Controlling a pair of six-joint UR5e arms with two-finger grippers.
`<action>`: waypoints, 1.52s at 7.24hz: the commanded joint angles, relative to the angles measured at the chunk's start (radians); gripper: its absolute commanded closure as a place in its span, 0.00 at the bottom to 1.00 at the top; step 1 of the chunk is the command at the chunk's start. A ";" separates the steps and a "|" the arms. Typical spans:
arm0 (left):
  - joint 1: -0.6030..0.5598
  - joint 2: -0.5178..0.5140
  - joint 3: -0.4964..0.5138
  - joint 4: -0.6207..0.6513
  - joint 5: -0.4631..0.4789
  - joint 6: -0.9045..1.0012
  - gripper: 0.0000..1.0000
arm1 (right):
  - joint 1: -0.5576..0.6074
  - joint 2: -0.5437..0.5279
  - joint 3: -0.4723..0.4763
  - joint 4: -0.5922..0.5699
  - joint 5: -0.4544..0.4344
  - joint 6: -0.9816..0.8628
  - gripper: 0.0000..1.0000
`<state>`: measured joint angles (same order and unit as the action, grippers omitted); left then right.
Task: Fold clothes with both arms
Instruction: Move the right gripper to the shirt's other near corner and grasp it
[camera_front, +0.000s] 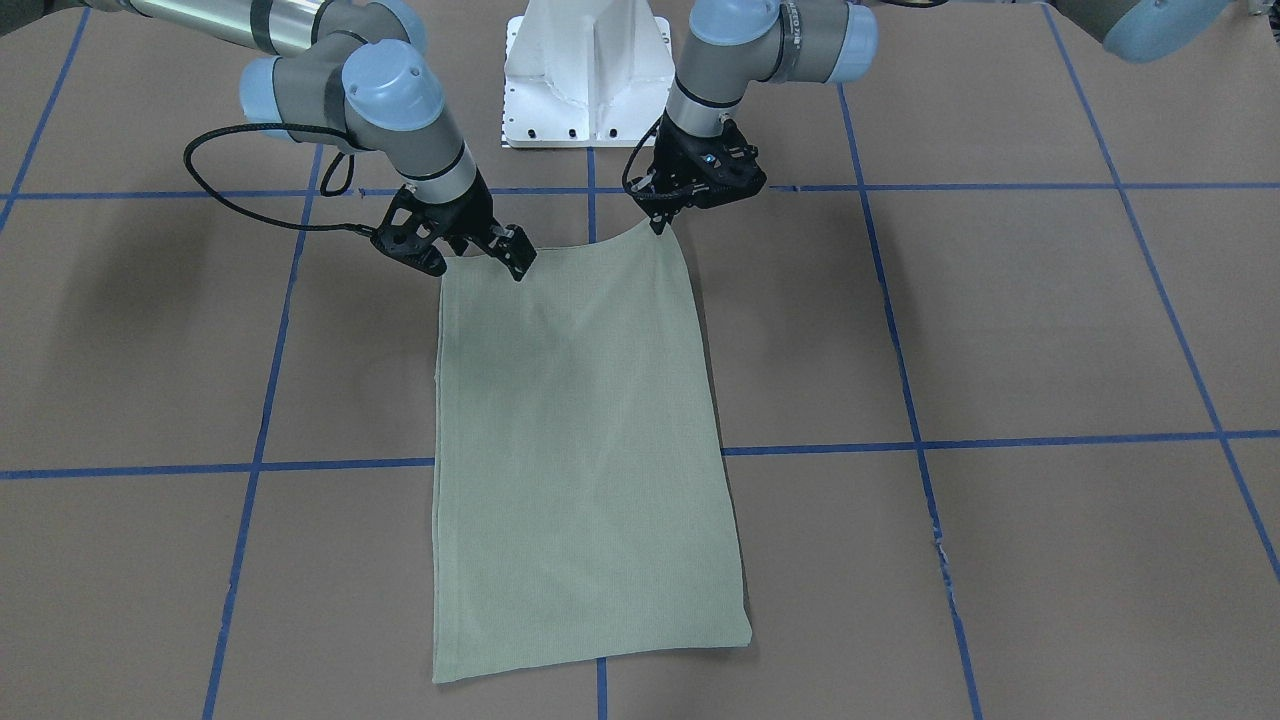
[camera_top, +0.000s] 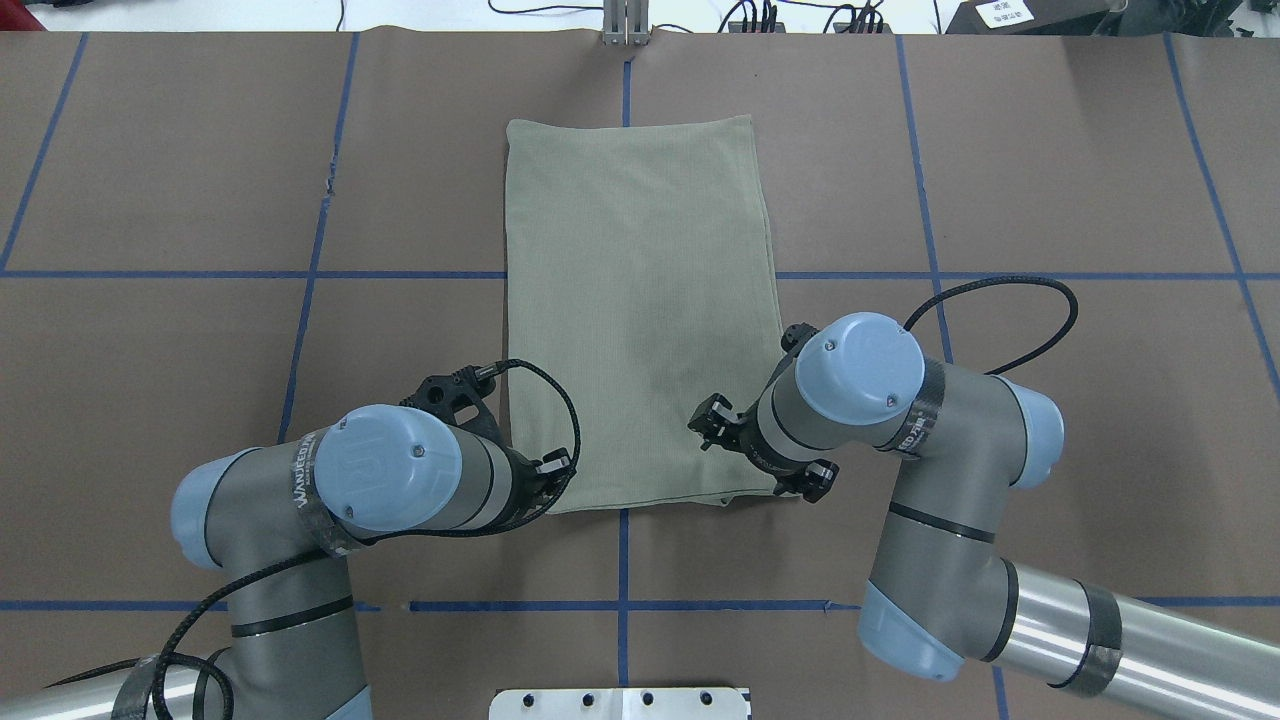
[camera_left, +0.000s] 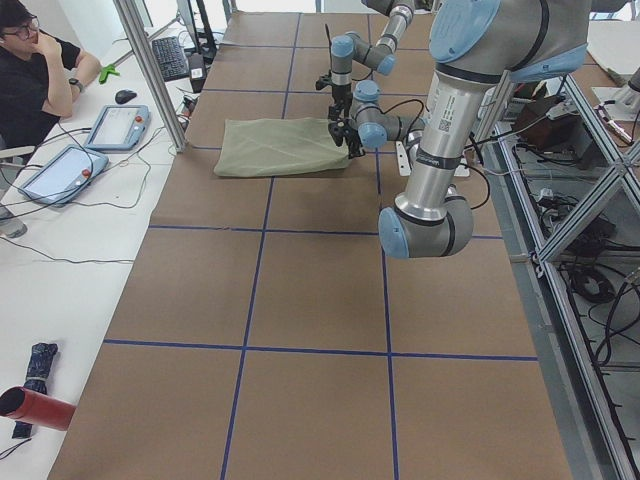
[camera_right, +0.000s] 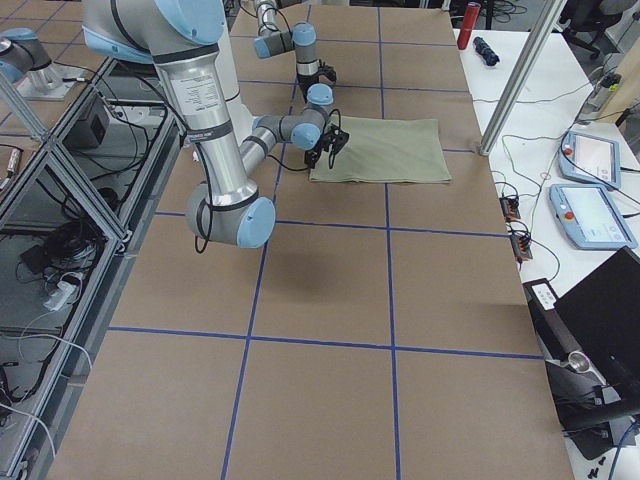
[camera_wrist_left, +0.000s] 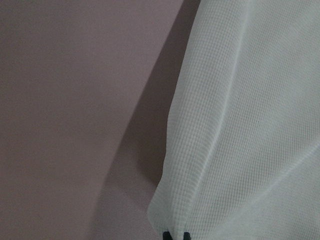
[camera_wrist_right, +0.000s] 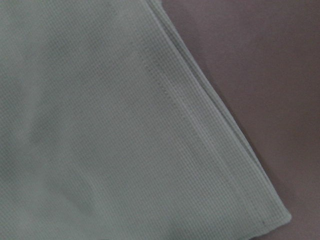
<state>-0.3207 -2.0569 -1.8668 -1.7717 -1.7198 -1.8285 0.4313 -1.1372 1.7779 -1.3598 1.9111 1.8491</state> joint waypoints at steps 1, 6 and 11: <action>0.000 0.000 0.000 0.000 0.000 0.000 1.00 | -0.034 -0.012 0.001 -0.028 -0.035 0.027 0.00; 0.000 -0.005 0.001 0.000 -0.001 0.000 1.00 | -0.057 -0.018 0.003 -0.030 -0.053 0.036 0.01; 0.000 -0.005 0.001 -0.002 -0.001 0.002 1.00 | -0.062 -0.015 0.009 -0.030 -0.052 0.036 1.00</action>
<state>-0.3206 -2.0617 -1.8654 -1.7721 -1.7211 -1.8270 0.3707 -1.1524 1.7843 -1.3896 1.8589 1.8853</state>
